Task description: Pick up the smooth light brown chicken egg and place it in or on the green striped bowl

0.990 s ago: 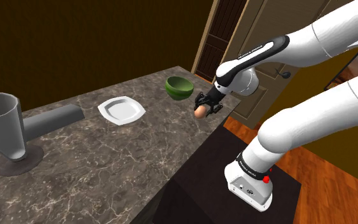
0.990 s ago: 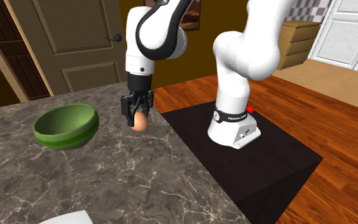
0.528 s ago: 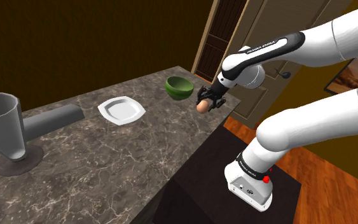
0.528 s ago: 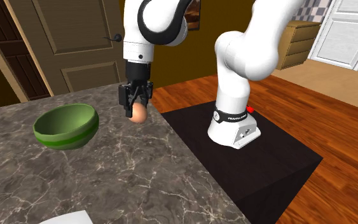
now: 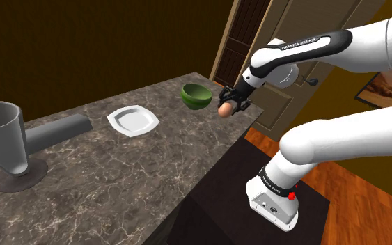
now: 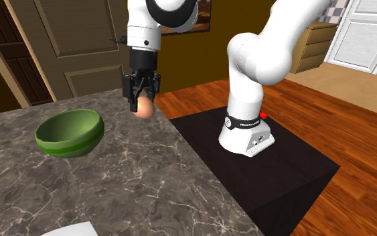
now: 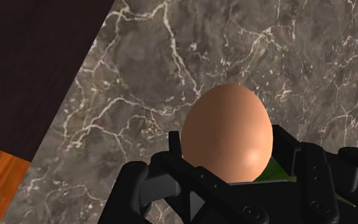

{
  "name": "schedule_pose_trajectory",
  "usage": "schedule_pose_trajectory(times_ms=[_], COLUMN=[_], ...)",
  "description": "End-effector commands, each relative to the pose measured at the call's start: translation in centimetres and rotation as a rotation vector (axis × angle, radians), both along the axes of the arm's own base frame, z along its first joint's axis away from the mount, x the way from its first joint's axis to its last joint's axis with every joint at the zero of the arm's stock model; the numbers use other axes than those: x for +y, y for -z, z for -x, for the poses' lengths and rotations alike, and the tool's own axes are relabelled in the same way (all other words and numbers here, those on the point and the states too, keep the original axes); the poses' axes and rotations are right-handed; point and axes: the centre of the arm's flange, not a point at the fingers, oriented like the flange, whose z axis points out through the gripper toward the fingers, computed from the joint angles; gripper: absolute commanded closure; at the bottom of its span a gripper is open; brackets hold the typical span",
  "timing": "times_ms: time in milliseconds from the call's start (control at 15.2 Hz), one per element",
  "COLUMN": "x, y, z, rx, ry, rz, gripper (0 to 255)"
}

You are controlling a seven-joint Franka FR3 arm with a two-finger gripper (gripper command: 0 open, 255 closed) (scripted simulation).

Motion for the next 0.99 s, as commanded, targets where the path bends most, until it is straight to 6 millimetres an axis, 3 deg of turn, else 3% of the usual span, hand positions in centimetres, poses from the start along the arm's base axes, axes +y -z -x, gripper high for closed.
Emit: schedule_pose_trajectory(times_ms=[0,924], x=[-0.1,-0.1], y=[-1.1,-8.2], z=[-0.1,-0.1], rx=[0.001,0.001], ry=[0.000,0.000], rz=[0.000,0.000], gripper=[255,255])
